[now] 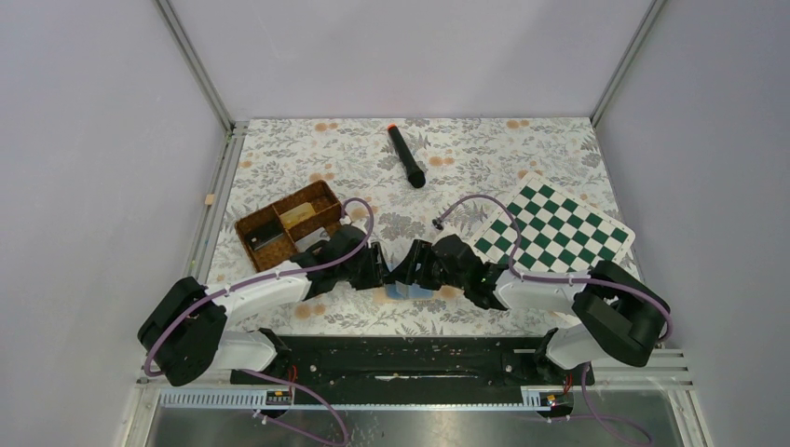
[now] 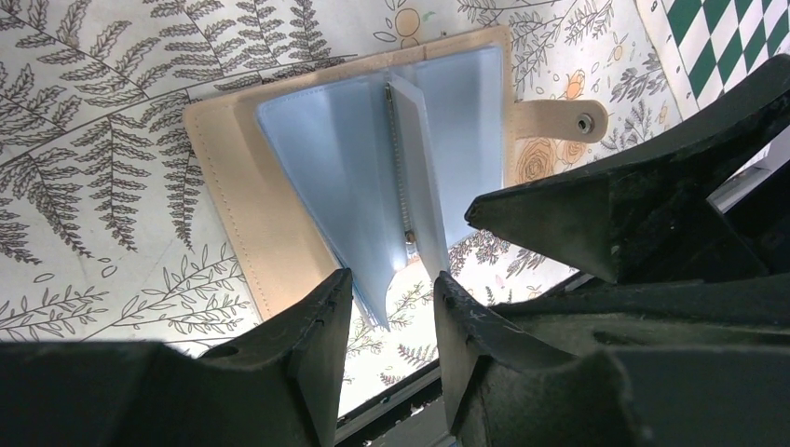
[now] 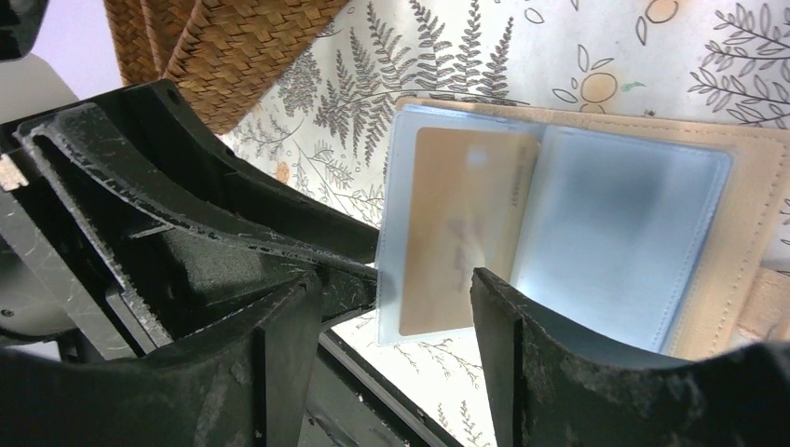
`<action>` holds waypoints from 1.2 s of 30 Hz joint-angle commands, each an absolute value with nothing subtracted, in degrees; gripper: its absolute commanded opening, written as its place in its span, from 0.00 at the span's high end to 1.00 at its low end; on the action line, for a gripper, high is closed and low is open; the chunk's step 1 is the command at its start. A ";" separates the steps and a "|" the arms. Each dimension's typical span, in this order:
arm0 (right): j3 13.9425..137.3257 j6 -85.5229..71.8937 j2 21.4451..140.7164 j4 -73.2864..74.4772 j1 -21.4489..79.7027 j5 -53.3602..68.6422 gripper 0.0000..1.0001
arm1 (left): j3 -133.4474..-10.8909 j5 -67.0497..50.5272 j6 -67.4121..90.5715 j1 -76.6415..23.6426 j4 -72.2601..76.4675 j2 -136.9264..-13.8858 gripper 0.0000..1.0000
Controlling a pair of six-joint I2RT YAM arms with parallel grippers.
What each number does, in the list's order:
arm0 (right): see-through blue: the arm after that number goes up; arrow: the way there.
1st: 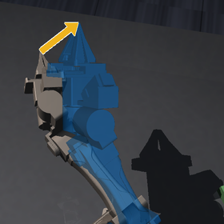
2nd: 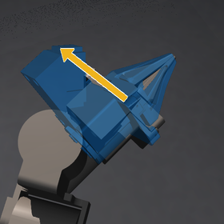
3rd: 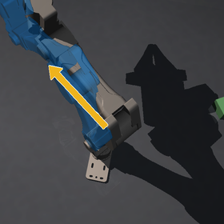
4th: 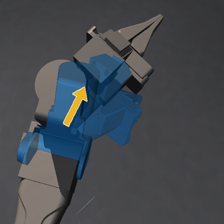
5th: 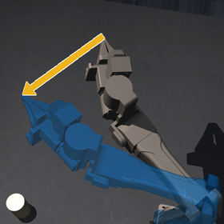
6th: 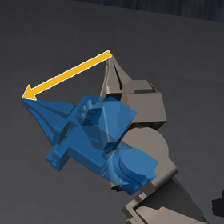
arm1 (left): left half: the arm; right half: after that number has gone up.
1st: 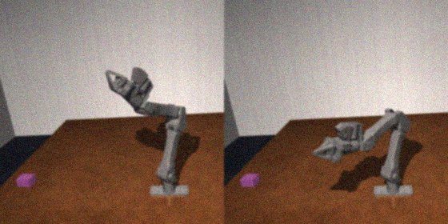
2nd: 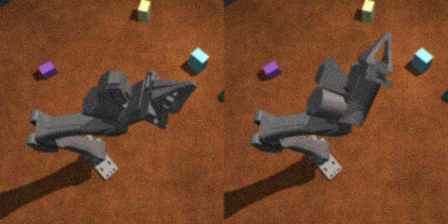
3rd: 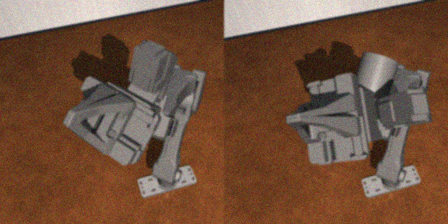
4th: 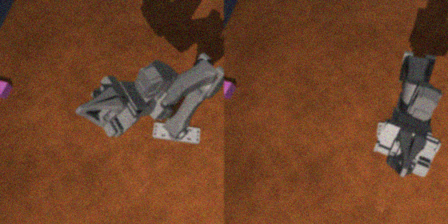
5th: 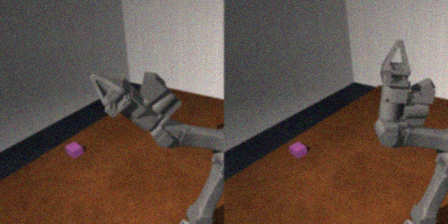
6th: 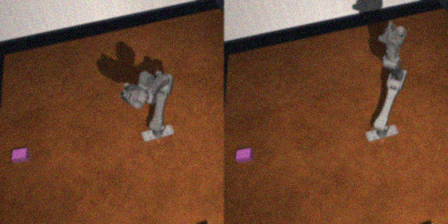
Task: Take the credit cards out of the card holder
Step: Remove the credit card from the card holder.
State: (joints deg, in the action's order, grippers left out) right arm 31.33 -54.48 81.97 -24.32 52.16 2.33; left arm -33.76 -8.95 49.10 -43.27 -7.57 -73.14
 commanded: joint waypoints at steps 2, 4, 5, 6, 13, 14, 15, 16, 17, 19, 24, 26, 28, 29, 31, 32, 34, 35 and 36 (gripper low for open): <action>34.76 -54.04 80.26 -18.71 51.77 -1.72 0.33 | -37.11 -10.57 49.04 -44.54 -4.93 -73.17 0.62; 34.73 -54.05 79.71 -17.69 51.77 -2.64 0.33 | -37.41 -10.41 49.12 -44.69 -5.24 -73.49 0.62; 34.76 -54.02 79.32 -17.04 51.77 -3.12 0.33 | -37.78 -10.33 49.13 -44.84 -5.62 -73.64 0.62; 34.80 -53.74 79.03 -16.60 51.77 -3.61 0.34 | -38.24 -10.22 49.01 -45.02 -6.03 -73.83 0.62; 37.41 -51.23 79.48 -12.94 51.68 -3.47 0.33 | -39.66 -9.88 48.43 -45.73 -6.72 -74.92 0.62; 37.78 -50.93 79.60 -12.51 51.68 -3.56 0.32 | -39.71 -9.82 48.43 -45.82 -6.76 -75.07 0.62; 38.12 -50.52 79.67 -12.09 51.68 -3.71 0.32 | -39.83 -9.80 48.43 -45.90 -6.77 -75.30 0.62; 38.53 -50.24 79.71 -11.46 51.68 -3.99 0.32 | -40.02 -9.75 48.43 -45.99 -6.77 -75.57 0.62; 39.14 -49.81 79.88 -10.14 51.67 -4.48 0.32 | -40.27 -9.74 48.38 -46.15 -6.75 -75.78 0.62; 40.69 -48.92 80.66 -7.87 51.68 -5.41 0.32 | -40.54 -9.67 48.49 -46.41 -6.76 -76.20 0.62; 43.42 -47.64 82.32 -4.24 51.68 -6.57 0.35 | -41.28 -9.48 48.42 -46.94 -6.89 -76.75 0.62; 44.38 -47.19 83.00 -3.92 51.68 -6.41 0.35 | -41.47 -9.28 48.35 -47.09 -7.05 -76.81 0.62; 44.91 -47.00 83.72 -4.06 51.69 -5.95 0.36 | -41.53 -9.24 48.25 -47.19 -7.10 -76.98 0.62; 45.20 -46.93 84.14 -4.00 51.66 -5.78 0.36 | -41.49 -9.16 48.25 -47.14 -7.12 -77.06 0.62; 45.95 -46.86 85.21 -3.52 51.70 -5.43 0.36 | -41.40 -9.01 48.31 -47.29 -7.12 -77.19 0.62; 46.18 -46.74 85.58 -3.32 51.68 -5.25 0.37 | -41.34 -8.96 48.34 -47.34 -7.12 -77.18 0.62; 46.33 -46.64 86.02 -2.96 51.68 -5.22 0.39 | -41.17 -8.83 48.34 -47.43 -7.11 -77.10 0.62; 46.43 -46.57 86.04 -2.38 51.75 -5.55 0.40 | -41.03 -8.68 48.36 -47.50 -7.12 -77.10 0.62; 46.42 -46.48 85.98 -1.90 51.75 -6.12 0.41 | -40.92 -8.63 48.42 -47.47 -7.12 -77.08 0.62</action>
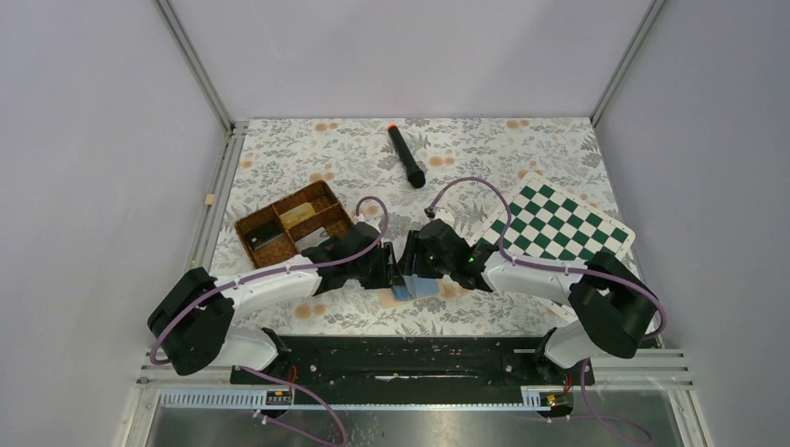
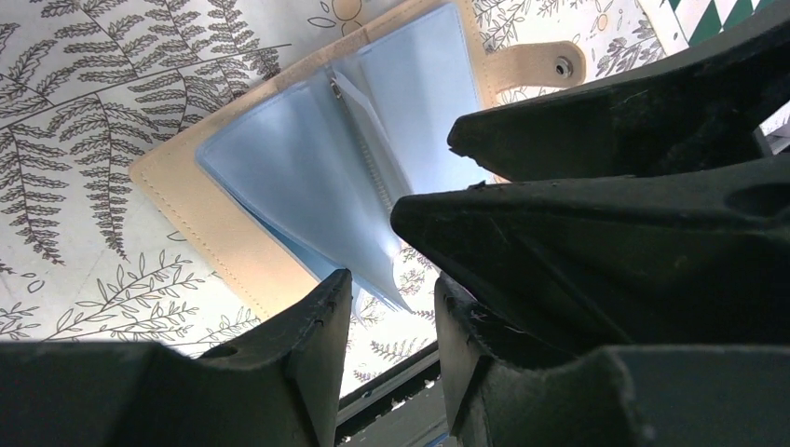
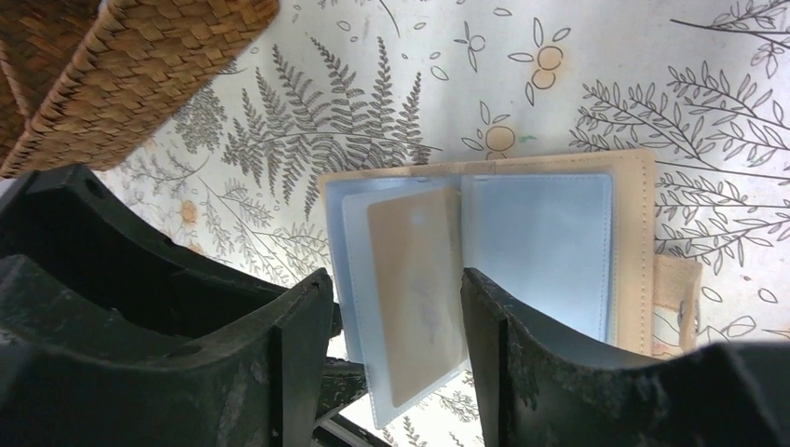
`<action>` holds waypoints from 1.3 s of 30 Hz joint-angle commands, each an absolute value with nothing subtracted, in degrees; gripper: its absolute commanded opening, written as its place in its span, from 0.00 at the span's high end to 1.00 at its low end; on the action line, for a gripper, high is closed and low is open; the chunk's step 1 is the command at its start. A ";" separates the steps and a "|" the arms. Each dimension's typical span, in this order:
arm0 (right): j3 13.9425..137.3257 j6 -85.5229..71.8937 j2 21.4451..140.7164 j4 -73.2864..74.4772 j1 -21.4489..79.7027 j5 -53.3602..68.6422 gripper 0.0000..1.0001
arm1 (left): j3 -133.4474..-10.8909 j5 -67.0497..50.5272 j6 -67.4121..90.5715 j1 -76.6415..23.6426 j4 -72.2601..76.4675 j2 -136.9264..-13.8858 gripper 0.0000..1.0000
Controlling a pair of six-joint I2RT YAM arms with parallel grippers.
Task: Take the credit cards out of the card holder
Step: Remove the credit card from the card holder.
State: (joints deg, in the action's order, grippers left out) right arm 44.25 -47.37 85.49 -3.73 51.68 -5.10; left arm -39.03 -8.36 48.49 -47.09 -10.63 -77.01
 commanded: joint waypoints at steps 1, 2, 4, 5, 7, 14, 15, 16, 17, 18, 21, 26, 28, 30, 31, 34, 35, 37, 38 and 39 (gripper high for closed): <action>46.44 -46.18 85.90 -1.60 51.70 -6.52 0.42 | -40.84 -8.48 48.40 -47.46 -7.12 -77.12 0.62; 46.53 -45.87 85.81 -0.82 51.74 -7.08 0.42 | -40.73 -8.44 48.42 -47.53 -7.10 -77.13 0.62; 46.55 -45.08 85.27 1.50 51.69 -8.43 0.49 | -40.67 -8.31 48.51 -47.53 -7.03 -77.08 0.62; 46.44 -44.98 85.08 1.65 51.69 -8.76 0.50 | -40.61 -8.35 48.52 -47.55 -7.03 -77.10 0.62; 46.26 -44.93 84.92 1.90 51.64 -9.19 0.54 | -40.56 -8.25 48.52 -47.57 -7.03 -76.91 0.62; 44.06 -45.20 84.05 0.63 51.68 -9.27 0.74 | -40.12 -5.10 48.72 -47.56 -10.44 -75.17 0.62; 43.59 -45.18 84.04 -1.32 51.68 -8.79 0.76 | -39.96 -3.80 48.87 -47.59 -11.88 -74.51 0.62; 43.25 -45.23 83.96 -1.89 51.68 -8.39 0.78 | -39.80 -2.27 49.20 -47.55 -13.46 -73.74 0.63; 42.92 -45.20 84.02 -2.07 51.66 -8.12 0.78 | -39.71 -0.89 49.60 -47.57 -15.04 -72.72 0.63; 42.59 -45.25 84.08 -2.21 51.60 -7.94 0.78 | -39.48 0.43 49.98 -47.61 -16.42 -71.54 0.63; 40.76 -45.38 83.60 -2.83 51.27 -8.01 0.78 | -39.04 3.31 51.19 -47.62 -19.42 -66.86 0.64; 38.17 -45.58 81.89 -3.61 50.90 -8.59 0.77 | -38.29 2.68 52.71 -48.75 -17.60 -61.95 0.64; 37.40 -45.50 81.66 -3.93 50.68 -8.21 0.77 | -36.52 -1.10 53.92 -49.02 -11.91 -62.86 0.63; 36.76 -45.57 81.68 -4.00 50.47 -7.88 0.77 | -35.37 -3.41 55.32 -49.21 -8.13 -65.35 0.63; 36.24 -45.82 81.58 -3.98 50.38 -7.90 0.75 | -35.26 -3.79 55.72 -49.34 -7.12 -66.68 0.63; 34.29 -46.14 79.66 -4.48 50.25 -8.21 0.70 | -35.34 -4.11 55.88 -49.90 -4.94 -70.33 0.64; 33.75 -46.01 78.86 -4.52 50.26 -8.45 0.69 | -35.47 -4.18 55.84 -49.98 -4.29 -71.11 0.64; 33.41 -45.57 77.53 -3.75 50.27 -8.90 0.69 | -35.78 -4.36 55.66 -50.10 -3.04 -72.68 0.64; 33.58 -45.38 77.06 -2.92 50.27 -9.18 0.68 | -35.89 -4.54 55.56 -50.14 -2.36 -73.36 0.64; 33.71 -45.18 76.64 -2.19 50.27 -9.49 0.67 | -35.98 -4.76 55.42 -50.15 -1.65 -74.10 0.64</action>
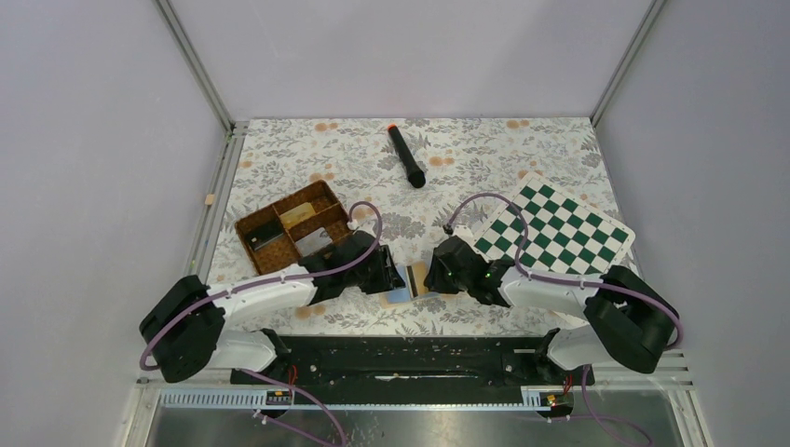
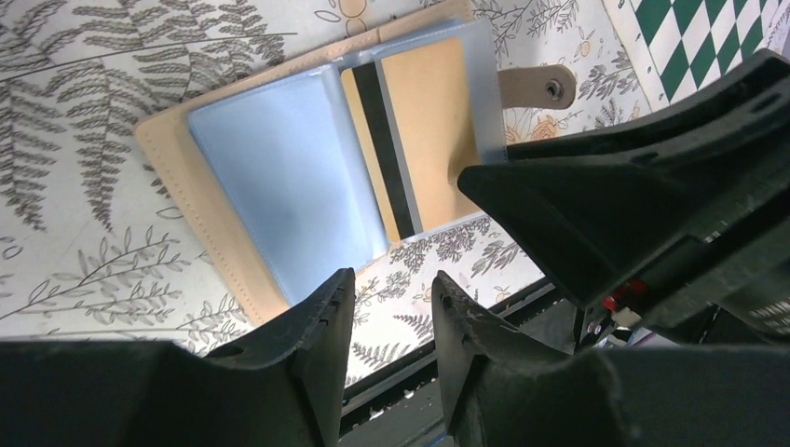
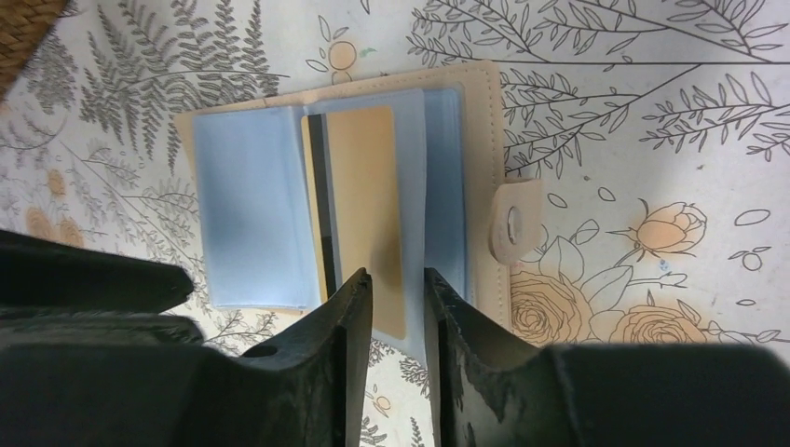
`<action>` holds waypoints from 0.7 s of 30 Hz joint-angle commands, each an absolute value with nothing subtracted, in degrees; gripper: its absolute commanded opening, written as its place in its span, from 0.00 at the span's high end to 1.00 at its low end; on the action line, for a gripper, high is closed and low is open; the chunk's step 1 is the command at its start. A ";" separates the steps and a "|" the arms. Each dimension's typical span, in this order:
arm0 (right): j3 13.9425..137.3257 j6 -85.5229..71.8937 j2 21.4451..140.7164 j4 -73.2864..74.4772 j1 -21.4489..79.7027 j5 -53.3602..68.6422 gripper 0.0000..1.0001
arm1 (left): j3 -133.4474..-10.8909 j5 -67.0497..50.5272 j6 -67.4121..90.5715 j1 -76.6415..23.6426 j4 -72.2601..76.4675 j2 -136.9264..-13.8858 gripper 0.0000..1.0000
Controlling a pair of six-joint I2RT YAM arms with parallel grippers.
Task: Take the credit cards out of the card holder
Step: Remove the credit card from the card holder.
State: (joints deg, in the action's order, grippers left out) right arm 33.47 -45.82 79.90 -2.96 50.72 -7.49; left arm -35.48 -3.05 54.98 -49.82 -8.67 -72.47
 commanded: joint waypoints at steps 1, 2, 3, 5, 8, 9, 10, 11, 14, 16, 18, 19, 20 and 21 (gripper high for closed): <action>33.89 -45.00 76.35 -1.53 50.27 -9.76 0.65 | -36.03 -4.79 55.44 -50.13 -0.93 -74.85 0.64; 33.96 -44.92 76.10 -0.97 50.27 -10.01 0.62 | -36.03 -5.05 55.54 -50.10 -0.36 -75.66 0.64; 34.03 -44.80 76.05 -0.63 50.27 -10.10 0.59 | -35.97 -5.44 55.61 -50.10 1.12 -76.47 0.64; 34.25 -44.38 75.67 -0.35 50.27 -10.03 0.56 | -35.89 -6.06 55.96 -50.10 3.54 -78.35 0.64; 34.93 -43.34 74.95 -0.35 50.27 -9.79 0.44 | -35.67 -5.77 56.89 -50.11 4.72 -80.20 0.65; 35.50 -42.84 74.70 1.71 50.27 -10.08 0.40 | -35.31 -5.55 57.66 -50.15 5.70 -80.55 0.65; 35.97 -42.54 74.57 2.63 50.27 -10.52 0.39 | -34.53 -5.50 58.23 -50.16 7.02 -80.63 0.65; 36.43 -42.07 74.49 3.02 50.20 -10.77 0.39 | -33.86 -5.25 59.31 -50.15 8.08 -80.74 0.65; 37.23 -41.13 73.94 3.71 50.02 -11.34 0.44 | -33.04 -3.99 60.20 -50.11 8.91 -81.06 0.66; 37.34 -40.58 74.45 2.93 49.65 -10.30 0.45 | -33.15 -3.85 60.21 -50.11 9.15 -81.83 0.66; 37.29 -40.36 76.34 1.24 48.75 -8.06 0.46 | -33.27 -3.80 60.21 -50.10 9.46 -82.63 0.66; 37.31 -40.46 77.56 0.67 48.20 -6.98 0.48 | -33.28 -3.64 60.23 -50.12 9.78 -83.05 0.66; 37.26 -40.57 78.66 -0.92 47.64 -5.67 0.49 | -33.19 -3.70 60.39 -50.10 10.02 -83.47 0.66; 37.01 -40.72 79.95 -2.50 47.19 -4.80 0.51 | -33.03 -3.57 60.45 -50.14 10.61 -83.85 0.66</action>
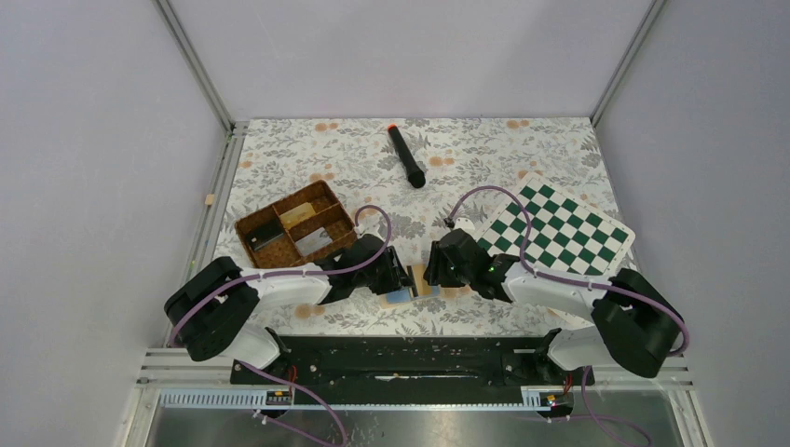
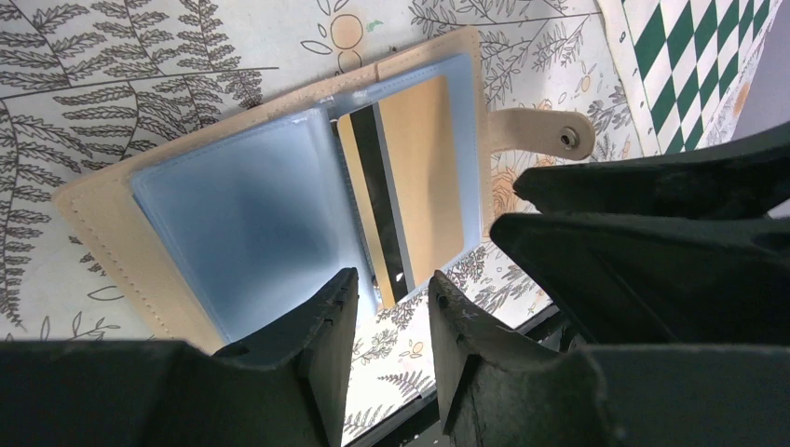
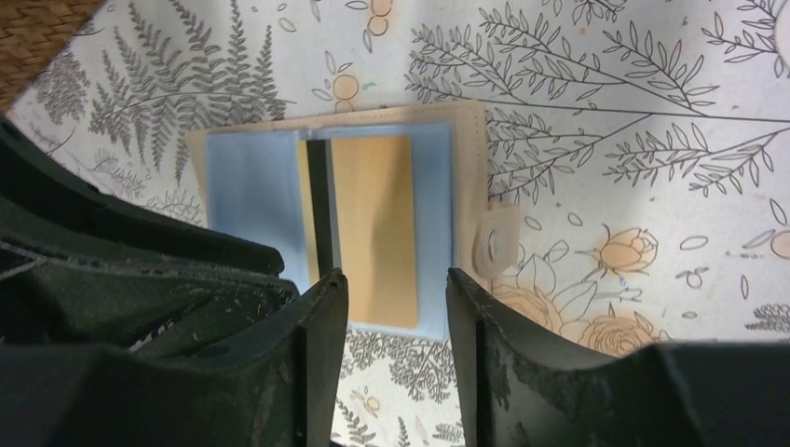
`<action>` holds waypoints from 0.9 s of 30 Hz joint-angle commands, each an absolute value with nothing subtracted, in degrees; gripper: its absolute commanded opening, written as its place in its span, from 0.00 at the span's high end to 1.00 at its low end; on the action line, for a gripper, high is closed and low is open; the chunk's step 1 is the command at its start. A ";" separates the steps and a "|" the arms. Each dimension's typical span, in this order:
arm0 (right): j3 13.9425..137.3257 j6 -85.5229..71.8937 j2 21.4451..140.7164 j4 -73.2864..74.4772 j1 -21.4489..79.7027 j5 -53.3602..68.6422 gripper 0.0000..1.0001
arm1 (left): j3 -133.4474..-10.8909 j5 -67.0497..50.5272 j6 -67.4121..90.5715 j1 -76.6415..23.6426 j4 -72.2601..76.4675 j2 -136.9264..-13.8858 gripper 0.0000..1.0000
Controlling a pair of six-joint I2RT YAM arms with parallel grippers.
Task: Take the credit cards out of the card holder
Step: Remove the credit card from the card holder.
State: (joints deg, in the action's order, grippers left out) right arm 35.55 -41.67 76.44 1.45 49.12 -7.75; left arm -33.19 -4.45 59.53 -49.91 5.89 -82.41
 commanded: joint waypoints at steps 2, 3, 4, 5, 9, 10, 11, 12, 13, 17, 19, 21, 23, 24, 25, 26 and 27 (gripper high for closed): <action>36.44 -41.03 81.38 -4.32 46.44 -3.75 0.53 | -32.24 -3.55 60.82 -50.12 11.91 -84.09 0.66; 36.18 -41.11 82.24 -5.12 46.03 -3.13 0.54 | -31.89 -3.41 61.03 -50.10 12.31 -84.12 0.66; 36.01 -41.20 83.05 -6.02 45.72 -2.25 0.55 | -31.64 -3.11 61.10 -50.12 12.50 -84.12 0.66; 35.88 -41.26 83.85 -6.85 45.36 -1.14 0.56 | -31.30 -2.88 61.09 -50.11 12.87 -83.99 0.66; 34.39 -42.50 85.68 -8.84 44.89 -0.14 0.62 | -30.00 -2.40 60.38 -50.17 14.90 -83.79 0.66; 33.68 -42.93 85.45 -9.14 44.89 -0.23 0.64 | -29.90 -2.45 59.97 -50.11 15.16 -83.95 0.66; 32.95 -43.24 84.95 -9.48 44.84 -0.20 0.64 | -29.95 -2.46 59.56 -50.13 15.18 -84.14 0.66; 32.21 -43.54 84.46 -9.71 44.88 -0.23 0.65 | -29.96 -2.41 59.25 -50.10 14.98 -84.36 0.66; 31.49 -43.77 84.21 -9.89 44.86 -0.26 0.66 | -29.78 -2.30 59.12 -50.11 14.98 -84.37 0.66; 30.45 -44.14 84.87 -9.98 44.84 -0.22 0.68 | -28.14 -2.43 59.49 -50.12 17.65 -84.26 0.66; 29.65 -44.83 85.18 -10.95 44.88 -0.23 0.69 | -27.84 -2.59 59.59 -50.17 18.45 -84.05 0.67; 28.75 -45.61 85.40 -12.57 44.87 -0.18 0.69 | -27.40 -2.86 59.59 -50.13 19.41 -83.80 0.67; 28.36 -45.94 85.74 -13.20 44.79 0.93 0.69 | -26.91 -3.14 59.78 -50.16 20.48 -83.60 0.67; 28.18 -46.06 85.86 -13.52 44.87 1.41 0.69 | -26.67 -3.16 60.03 -50.14 21.23 -83.62 0.67; 28.00 -46.30 85.93 -13.80 44.84 1.55 0.69 | -26.23 -3.35 60.43 -50.17 22.29 -83.60 0.67; 27.81 -46.36 85.91 -13.99 44.89 1.62 0.69 | -25.36 -3.56 60.84 -50.12 23.90 -83.60 0.68; 27.69 -46.49 85.83 -14.11 44.83 1.62 0.69 | -24.76 -3.93 61.17 -50.14 25.34 -83.59 0.68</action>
State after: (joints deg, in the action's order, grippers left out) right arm 29.76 -45.32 84.12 -15.90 44.66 -0.71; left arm -26.89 -3.88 60.18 -49.93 17.85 -84.12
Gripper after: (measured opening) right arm 0.308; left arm 0.327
